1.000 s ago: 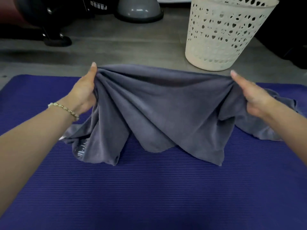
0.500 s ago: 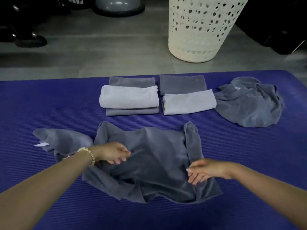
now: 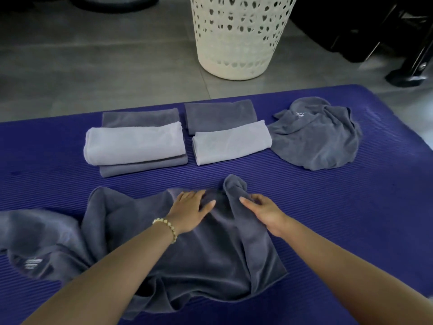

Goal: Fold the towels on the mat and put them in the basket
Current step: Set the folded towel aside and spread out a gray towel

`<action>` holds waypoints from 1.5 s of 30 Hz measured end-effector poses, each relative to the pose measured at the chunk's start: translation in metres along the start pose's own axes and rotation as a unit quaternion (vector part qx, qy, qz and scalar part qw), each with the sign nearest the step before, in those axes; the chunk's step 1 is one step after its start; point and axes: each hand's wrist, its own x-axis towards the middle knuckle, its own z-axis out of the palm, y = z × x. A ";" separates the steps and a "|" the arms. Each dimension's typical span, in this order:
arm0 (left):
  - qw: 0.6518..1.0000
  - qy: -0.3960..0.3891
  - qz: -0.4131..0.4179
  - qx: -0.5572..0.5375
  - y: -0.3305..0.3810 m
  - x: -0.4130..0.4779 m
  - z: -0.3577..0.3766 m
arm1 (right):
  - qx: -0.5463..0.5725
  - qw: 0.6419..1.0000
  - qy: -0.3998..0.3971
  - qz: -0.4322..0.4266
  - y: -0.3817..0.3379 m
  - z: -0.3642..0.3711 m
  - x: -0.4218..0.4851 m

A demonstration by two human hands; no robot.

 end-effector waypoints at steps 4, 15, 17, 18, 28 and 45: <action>0.995 -0.084 0.027 -0.048 0.004 -0.023 0.011 | 0.019 0.995 -0.102 0.005 0.013 -0.028 -0.030; 0.991 0.048 -0.010 -0.126 0.020 -0.034 0.027 | -0.084 0.996 0.002 0.025 0.023 -0.005 -0.028; 0.995 0.039 -0.014 -0.087 0.019 -0.023 0.030 | -0.051 0.997 0.013 0.054 0.011 0.010 -0.019; 0.996 0.022 -0.019 -0.079 0.017 -0.018 0.032 | -0.039 0.997 0.012 0.073 0.005 0.015 -0.017; 0.943 -0.056 -0.129 -0.301 0.037 -0.012 0.002 | 0.112 0.985 -0.104 -0.081 -0.013 0.012 -0.033; 0.934 -0.001 0.036 -0.356 0.091 0.038 -0.086 | 0.038 0.989 -0.106 -0.093 -0.017 -0.045 -0.036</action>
